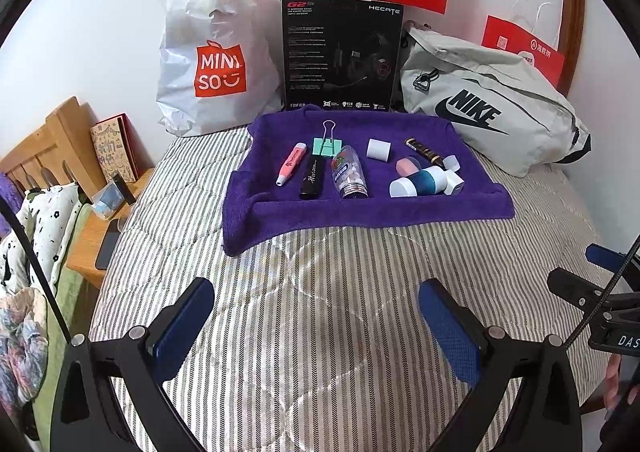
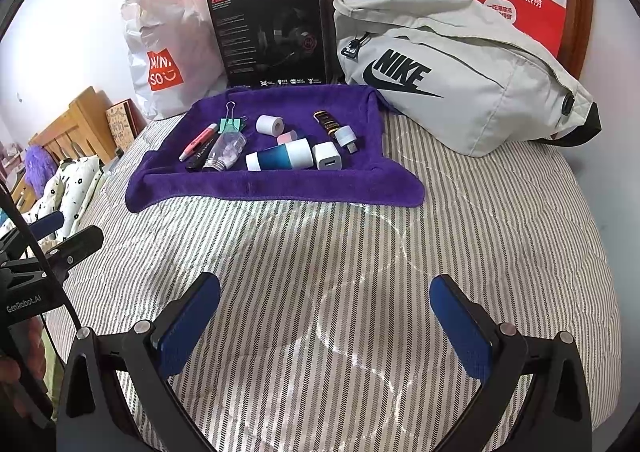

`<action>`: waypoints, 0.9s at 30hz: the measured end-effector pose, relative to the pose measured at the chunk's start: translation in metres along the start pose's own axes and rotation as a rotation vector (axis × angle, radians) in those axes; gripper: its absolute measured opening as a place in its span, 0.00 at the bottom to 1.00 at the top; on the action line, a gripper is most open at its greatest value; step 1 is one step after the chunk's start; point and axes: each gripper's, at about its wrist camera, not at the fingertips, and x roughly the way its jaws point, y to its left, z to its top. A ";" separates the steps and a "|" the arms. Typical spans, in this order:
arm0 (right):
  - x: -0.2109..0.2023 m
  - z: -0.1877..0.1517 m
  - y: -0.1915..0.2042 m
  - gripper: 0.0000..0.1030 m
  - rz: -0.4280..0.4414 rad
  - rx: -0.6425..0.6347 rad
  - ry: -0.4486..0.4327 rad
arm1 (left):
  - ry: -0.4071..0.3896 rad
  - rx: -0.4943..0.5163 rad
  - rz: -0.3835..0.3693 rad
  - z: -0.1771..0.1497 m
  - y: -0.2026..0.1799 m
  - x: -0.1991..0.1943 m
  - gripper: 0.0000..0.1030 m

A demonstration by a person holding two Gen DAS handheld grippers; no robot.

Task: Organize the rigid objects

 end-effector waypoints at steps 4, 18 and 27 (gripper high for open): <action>0.000 0.000 0.000 1.00 0.000 0.001 -0.002 | 0.004 0.004 0.000 0.000 -0.001 0.000 1.00; -0.002 -0.001 -0.001 1.00 -0.003 -0.001 -0.003 | 0.000 -0.003 -0.003 -0.001 -0.002 0.000 1.00; -0.002 0.000 -0.001 1.00 -0.005 -0.002 -0.003 | -0.001 -0.002 -0.008 -0.002 -0.002 -0.001 1.00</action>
